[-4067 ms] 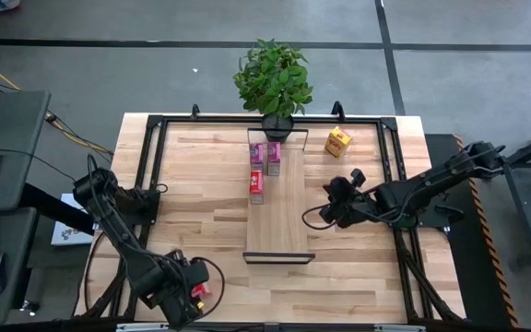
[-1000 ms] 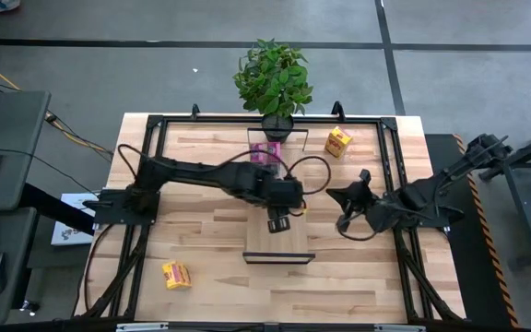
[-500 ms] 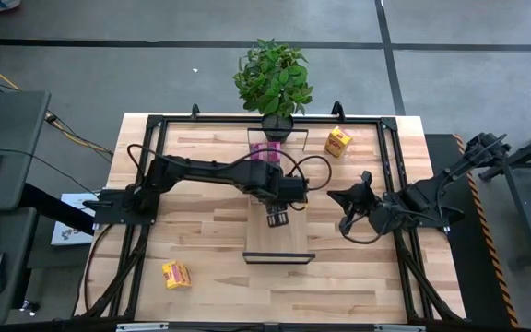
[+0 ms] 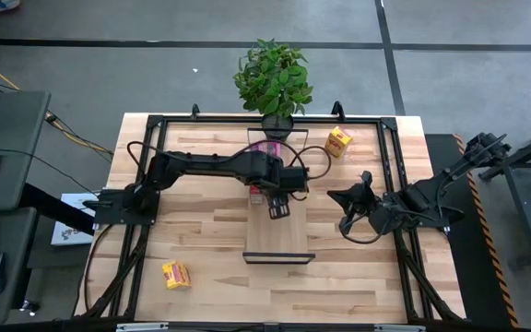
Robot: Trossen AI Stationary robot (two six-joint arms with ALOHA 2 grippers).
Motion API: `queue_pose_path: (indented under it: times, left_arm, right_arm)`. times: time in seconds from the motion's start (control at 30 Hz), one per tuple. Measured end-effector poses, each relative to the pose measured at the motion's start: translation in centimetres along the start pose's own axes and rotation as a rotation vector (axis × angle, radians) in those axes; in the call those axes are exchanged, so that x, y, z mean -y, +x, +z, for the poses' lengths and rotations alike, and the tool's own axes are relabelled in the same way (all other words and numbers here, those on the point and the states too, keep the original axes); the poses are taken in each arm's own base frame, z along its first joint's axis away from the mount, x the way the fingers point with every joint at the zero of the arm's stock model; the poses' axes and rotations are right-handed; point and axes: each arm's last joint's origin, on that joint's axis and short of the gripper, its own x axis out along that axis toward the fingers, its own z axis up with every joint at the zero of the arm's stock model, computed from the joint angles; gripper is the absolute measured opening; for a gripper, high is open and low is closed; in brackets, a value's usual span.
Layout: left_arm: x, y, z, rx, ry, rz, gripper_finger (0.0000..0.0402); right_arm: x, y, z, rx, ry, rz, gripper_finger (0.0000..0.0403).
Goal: Stack cereal on shelf
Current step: Put the red cereal box on the shelf aligned with the other red cereal box
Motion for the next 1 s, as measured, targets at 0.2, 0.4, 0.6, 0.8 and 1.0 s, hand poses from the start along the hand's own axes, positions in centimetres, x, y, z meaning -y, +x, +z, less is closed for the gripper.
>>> queue_pose_path:
  times: [0.2, 0.4, 0.6, 0.8, 1.0]
  left_arm:
    - [-1.2, 0.3, 0.2, -0.007, -0.027, -0.005, 0.0203]
    - [-1.7, 0.4, 0.3, -0.010, -0.039, -0.011, 0.0207]
    - [-1.9, -1.1, 0.1, 0.008, -0.043, -0.025, 0.0207]
    - [-2.2, -3.2, 0.1, 0.030, -0.049, -0.054, 0.0207]
    - [-2.5, -6.1, -0.6, 0.110, -0.059, 0.042, 0.0198]
  right_arm:
    - [0.0, 0.0, 0.0, 0.000, 0.000, 0.000, 0.0000]
    - [0.0, 0.0, 0.0, 0.000, 0.000, 0.000, 0.0000]
    - [0.0, 0.0, 0.0, -0.001, -0.001, -0.001, 0.0000]
    - [0.0, 0.0, -0.1, -0.014, -0.007, 0.010, 0.0000]
    - [0.1, 0.2, -0.9, -0.061, -0.005, 0.046, 0.0000]
